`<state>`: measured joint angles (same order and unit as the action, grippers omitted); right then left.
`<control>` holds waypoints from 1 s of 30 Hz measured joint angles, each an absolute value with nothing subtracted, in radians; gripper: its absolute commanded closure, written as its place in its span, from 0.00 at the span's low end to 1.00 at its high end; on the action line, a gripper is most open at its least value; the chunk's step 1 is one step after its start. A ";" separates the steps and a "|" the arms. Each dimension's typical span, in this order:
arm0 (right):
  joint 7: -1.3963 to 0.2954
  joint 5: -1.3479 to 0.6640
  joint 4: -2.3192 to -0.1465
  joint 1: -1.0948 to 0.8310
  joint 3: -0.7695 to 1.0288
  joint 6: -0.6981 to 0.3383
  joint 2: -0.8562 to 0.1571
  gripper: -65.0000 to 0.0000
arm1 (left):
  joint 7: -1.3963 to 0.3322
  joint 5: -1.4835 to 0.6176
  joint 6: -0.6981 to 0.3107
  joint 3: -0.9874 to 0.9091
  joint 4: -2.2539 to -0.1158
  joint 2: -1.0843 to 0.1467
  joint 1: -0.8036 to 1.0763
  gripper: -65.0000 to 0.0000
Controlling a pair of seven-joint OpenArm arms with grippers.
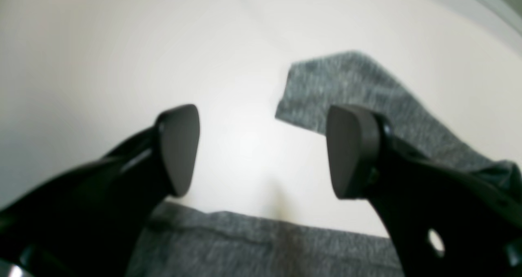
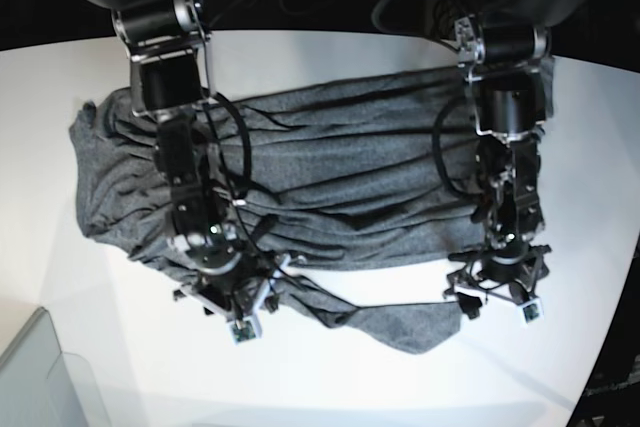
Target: Layout the t-shirt on the table in an organized manner, then fold the t-shirt properly
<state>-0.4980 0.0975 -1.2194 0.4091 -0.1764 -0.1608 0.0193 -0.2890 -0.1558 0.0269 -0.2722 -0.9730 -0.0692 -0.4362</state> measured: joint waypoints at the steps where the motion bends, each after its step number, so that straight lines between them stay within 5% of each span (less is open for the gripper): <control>1: -0.464 0.098 -1.159 0.443 -0.180 -0.160 0.022 0.58 | -0.339 -0.153 0.027 -0.279 -1.031 -0.066 -0.413 0.28; 16: 0.101 0.108 -0.419 0.658 -0.184 -0.157 0.067 0.58 | -0.501 -0.154 0.015 -0.392 -1.502 -0.055 -0.091 0.28; 30: 0.122 0.107 -0.304 0.681 -0.187 -0.157 0.061 0.57 | -0.498 -0.154 0.014 -0.398 -1.540 -0.060 -0.046 0.28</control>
